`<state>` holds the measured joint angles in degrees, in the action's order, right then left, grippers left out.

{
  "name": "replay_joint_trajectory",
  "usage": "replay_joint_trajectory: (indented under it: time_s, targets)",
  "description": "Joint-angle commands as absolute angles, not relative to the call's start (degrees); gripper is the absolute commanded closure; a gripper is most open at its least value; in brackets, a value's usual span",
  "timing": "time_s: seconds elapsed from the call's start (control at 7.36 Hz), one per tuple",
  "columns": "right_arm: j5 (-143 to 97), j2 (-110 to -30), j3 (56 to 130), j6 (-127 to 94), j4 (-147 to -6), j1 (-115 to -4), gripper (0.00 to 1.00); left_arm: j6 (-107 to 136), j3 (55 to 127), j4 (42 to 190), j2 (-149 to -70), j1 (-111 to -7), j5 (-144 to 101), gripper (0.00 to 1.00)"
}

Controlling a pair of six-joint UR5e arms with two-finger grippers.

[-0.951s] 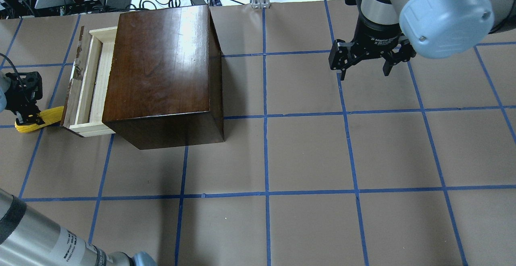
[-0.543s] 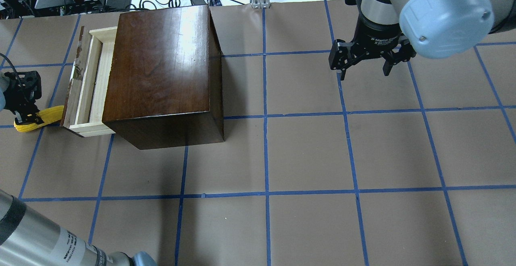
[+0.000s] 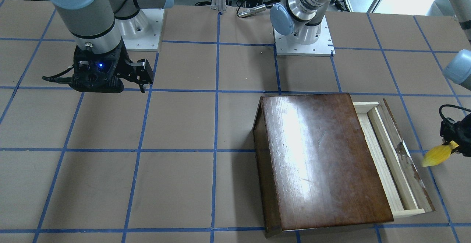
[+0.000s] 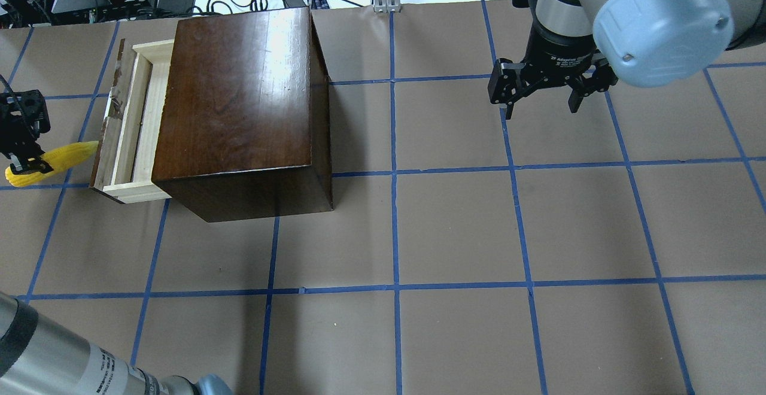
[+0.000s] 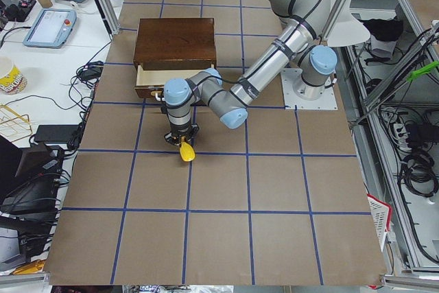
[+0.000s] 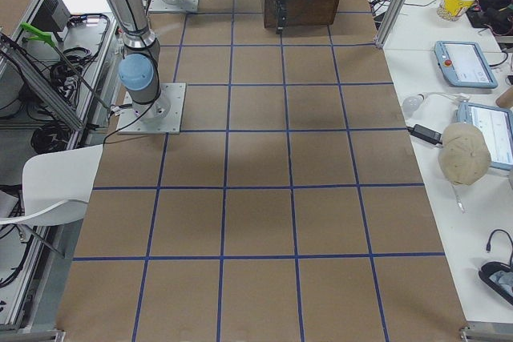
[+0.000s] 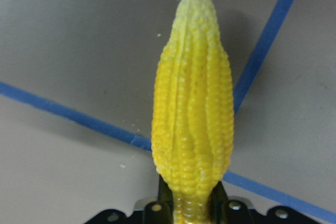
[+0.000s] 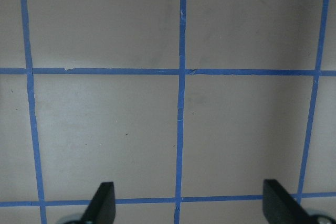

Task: Open drawer and put corn inside
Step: 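Lift the corn and carry it over the open drawer with the left gripper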

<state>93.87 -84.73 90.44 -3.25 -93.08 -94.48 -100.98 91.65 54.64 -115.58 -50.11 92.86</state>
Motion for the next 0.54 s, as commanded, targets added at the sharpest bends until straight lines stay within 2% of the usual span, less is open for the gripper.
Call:
replay_joint_trajectory:
  time_s: [0.0, 0.41]
  targets:
    - [93.9, -84.6, 90.4, -3.3, -93.1, -94.5, 0.0, -92.4, 87.4, 63.0, -110.2, -51.0, 90.8, 1.0]
    - [93.8, -84.7, 90.4, -3.3, -93.1, -94.5, 0.0, -69.1, 83.7, 70.3, -105.9, -57.6, 90.7, 1.0]
